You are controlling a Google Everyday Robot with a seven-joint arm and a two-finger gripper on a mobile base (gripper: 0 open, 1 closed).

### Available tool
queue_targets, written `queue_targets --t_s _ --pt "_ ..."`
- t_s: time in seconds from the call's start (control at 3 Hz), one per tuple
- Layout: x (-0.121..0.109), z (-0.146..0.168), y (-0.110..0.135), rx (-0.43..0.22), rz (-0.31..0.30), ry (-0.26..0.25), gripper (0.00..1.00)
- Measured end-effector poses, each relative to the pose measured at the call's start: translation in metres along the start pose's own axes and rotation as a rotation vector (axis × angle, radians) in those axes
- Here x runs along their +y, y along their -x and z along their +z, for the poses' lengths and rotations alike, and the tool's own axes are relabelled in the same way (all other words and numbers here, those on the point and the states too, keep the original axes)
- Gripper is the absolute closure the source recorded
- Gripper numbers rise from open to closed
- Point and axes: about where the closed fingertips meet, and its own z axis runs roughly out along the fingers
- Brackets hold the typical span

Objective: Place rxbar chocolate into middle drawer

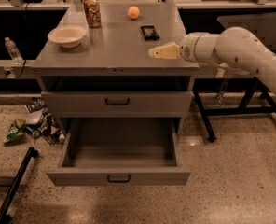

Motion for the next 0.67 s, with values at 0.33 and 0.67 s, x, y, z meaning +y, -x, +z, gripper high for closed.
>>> queue_targets --t_s 0.33,0.67 --pt "-0.015 0.035 0.000 -0.002 0.011 -0.010 0.00" --pt "-0.034 0.072 0.001 0.000 0.018 -0.007 0.00"
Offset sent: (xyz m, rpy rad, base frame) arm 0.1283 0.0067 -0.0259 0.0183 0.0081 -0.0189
